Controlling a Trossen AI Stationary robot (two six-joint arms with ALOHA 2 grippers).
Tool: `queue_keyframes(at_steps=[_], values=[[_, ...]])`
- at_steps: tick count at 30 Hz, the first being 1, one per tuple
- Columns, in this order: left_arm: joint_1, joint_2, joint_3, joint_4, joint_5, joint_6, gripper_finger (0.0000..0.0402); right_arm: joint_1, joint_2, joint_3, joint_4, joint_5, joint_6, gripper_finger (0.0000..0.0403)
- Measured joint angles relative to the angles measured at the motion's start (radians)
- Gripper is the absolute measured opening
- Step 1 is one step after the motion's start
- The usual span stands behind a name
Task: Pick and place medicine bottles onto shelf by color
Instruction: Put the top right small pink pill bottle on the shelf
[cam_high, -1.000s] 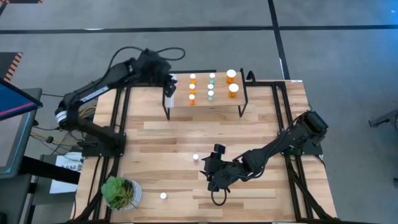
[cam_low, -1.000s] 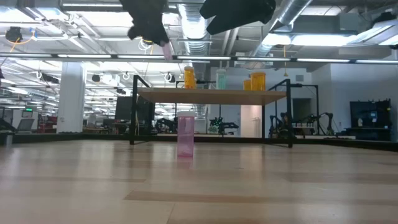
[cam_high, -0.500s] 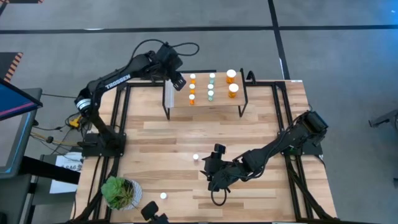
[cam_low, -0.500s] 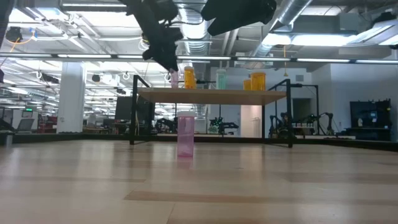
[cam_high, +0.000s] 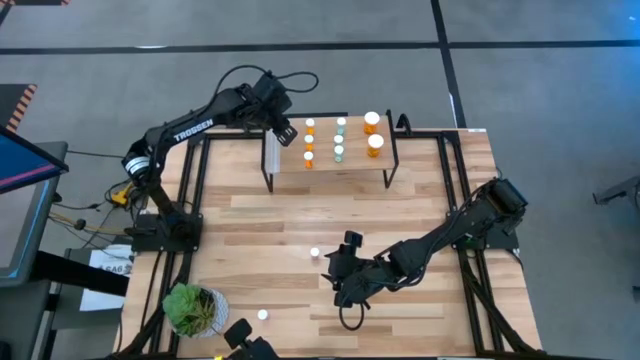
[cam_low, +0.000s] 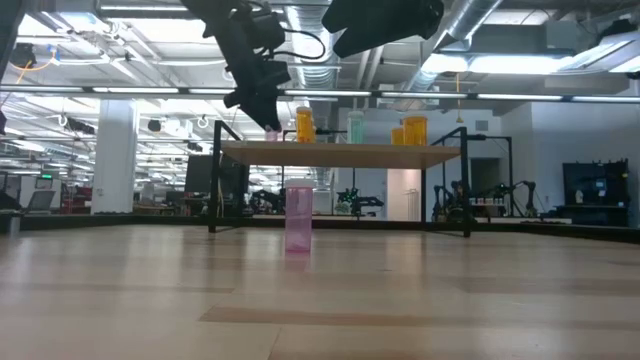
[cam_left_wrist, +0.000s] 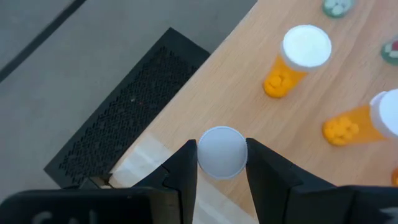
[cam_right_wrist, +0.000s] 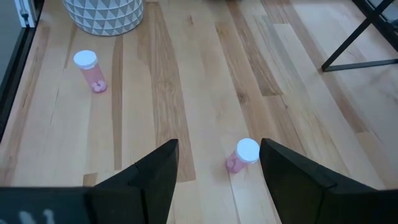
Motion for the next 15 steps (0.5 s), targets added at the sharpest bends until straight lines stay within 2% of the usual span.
queue_keyframes(at_steps=[10,15], values=[[0.000,-0.002,-0.006,-0.001,0.001,0.000,0.0122,0.000,0.000,0.000,0.004,0.000,0.000,0.0249],[0.000,0.000,-0.007,-0.007,0.042,-0.001,0.0132,-0.001,0.000,0.000,0.004,0.000,0.000,0.0249]])
